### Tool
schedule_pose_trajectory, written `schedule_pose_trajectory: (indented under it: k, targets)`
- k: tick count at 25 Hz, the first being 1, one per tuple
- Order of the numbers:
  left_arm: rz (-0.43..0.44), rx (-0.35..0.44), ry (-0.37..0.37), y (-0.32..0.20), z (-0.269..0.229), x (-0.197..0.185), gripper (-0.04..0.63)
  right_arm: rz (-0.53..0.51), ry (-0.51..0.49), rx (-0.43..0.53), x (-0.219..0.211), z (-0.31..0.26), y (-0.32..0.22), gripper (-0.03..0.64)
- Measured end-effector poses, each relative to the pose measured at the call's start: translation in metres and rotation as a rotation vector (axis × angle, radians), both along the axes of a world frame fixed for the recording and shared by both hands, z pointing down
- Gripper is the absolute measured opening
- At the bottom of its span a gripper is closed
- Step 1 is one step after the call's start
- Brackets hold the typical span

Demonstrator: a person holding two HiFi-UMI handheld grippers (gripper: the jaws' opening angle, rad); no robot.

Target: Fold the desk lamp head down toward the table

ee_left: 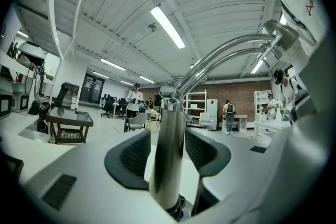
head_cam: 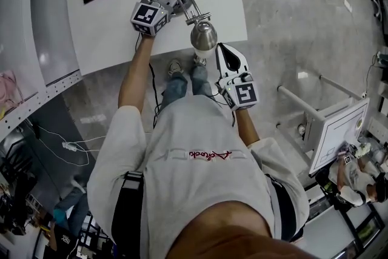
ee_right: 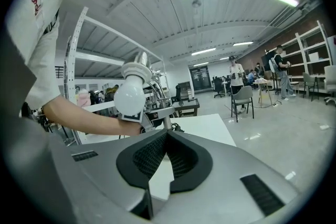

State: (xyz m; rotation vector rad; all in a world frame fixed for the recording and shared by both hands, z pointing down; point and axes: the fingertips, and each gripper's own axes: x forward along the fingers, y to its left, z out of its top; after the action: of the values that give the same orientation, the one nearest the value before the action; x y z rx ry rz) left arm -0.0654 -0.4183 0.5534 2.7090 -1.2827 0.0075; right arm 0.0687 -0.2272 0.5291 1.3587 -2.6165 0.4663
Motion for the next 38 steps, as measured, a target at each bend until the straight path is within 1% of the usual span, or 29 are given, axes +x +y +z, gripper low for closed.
schedule_pose_trajectory:
  k: [2, 4, 6, 8, 9, 11, 13, 14, 17, 18, 20, 22, 23, 26, 33, 38]
  targets:
    - [0.007, 0.004, -0.01, -0.002, -0.002, 0.003, 0.208, -0.018, -0.03, 0.029, -0.002, -0.017, 0.004, 0.008]
    - [0.009, 0.011, -0.017, -0.003, -0.004, 0.004, 0.175, -0.038, -0.058, 0.071, -0.004, -0.035, 0.008, 0.008]
    - [0.009, 0.014, -0.02, -0.005, -0.004, 0.004, 0.139, -0.027, -0.08, 0.084, -0.001, -0.052, 0.007, 0.008]
    - [0.022, 0.006, -0.028, -0.006, -0.003, 0.004, 0.127, -0.021, -0.096, 0.088, 0.001, -0.068, 0.005, 0.009]
    - [0.029, 0.002, -0.033, -0.006, -0.002, 0.004, 0.124, -0.031, -0.101, 0.09, 0.0, -0.075, 0.004, 0.024]
    - [0.039, -0.002, -0.037, -0.006, -0.003, 0.005, 0.124, -0.058, -0.112, 0.092, -0.003, -0.091, 0.001, 0.076]
    - [0.039, -0.001, -0.036, -0.006, -0.003, 0.005, 0.124, -0.08, -0.121, 0.098, -0.007, -0.104, -0.001, 0.099]
    - [0.037, 0.0, -0.036, -0.006, -0.003, 0.005, 0.126, -0.093, -0.127, 0.097, -0.01, -0.11, -0.002, 0.122]
    - [0.038, 0.001, -0.033, -0.006, -0.003, 0.005, 0.126, -0.142, -0.157, 0.079, -0.021, -0.118, -0.003, 0.221]
    - [0.038, 0.0, -0.033, -0.006, -0.003, 0.005, 0.126, -0.159, -0.16, 0.071, -0.025, -0.118, -0.002, 0.272]
    - [0.038, 0.001, -0.033, -0.007, -0.003, 0.005, 0.126, -0.182, -0.153, 0.065, -0.031, -0.116, 0.0, 0.341]
    - [0.037, 0.001, -0.035, -0.007, -0.004, 0.004, 0.126, -0.192, -0.148, 0.062, -0.038, -0.117, 0.001, 0.36]
    - [0.038, 0.0, -0.037, -0.007, -0.004, 0.004, 0.126, -0.199, -0.142, 0.056, -0.042, -0.118, 0.0, 0.381]
    - [0.042, -0.005, -0.037, -0.006, -0.002, 0.005, 0.126, -0.211, -0.113, 0.062, -0.052, -0.118, -0.004, 0.403]
    - [0.041, -0.009, -0.038, -0.006, 0.0, 0.005, 0.126, -0.255, -0.049, 0.058, -0.082, -0.121, -0.023, 0.403]
    - [0.043, -0.015, -0.042, -0.007, 0.001, 0.005, 0.126, -0.244, -0.016, 0.077, -0.092, -0.118, -0.044, 0.403]
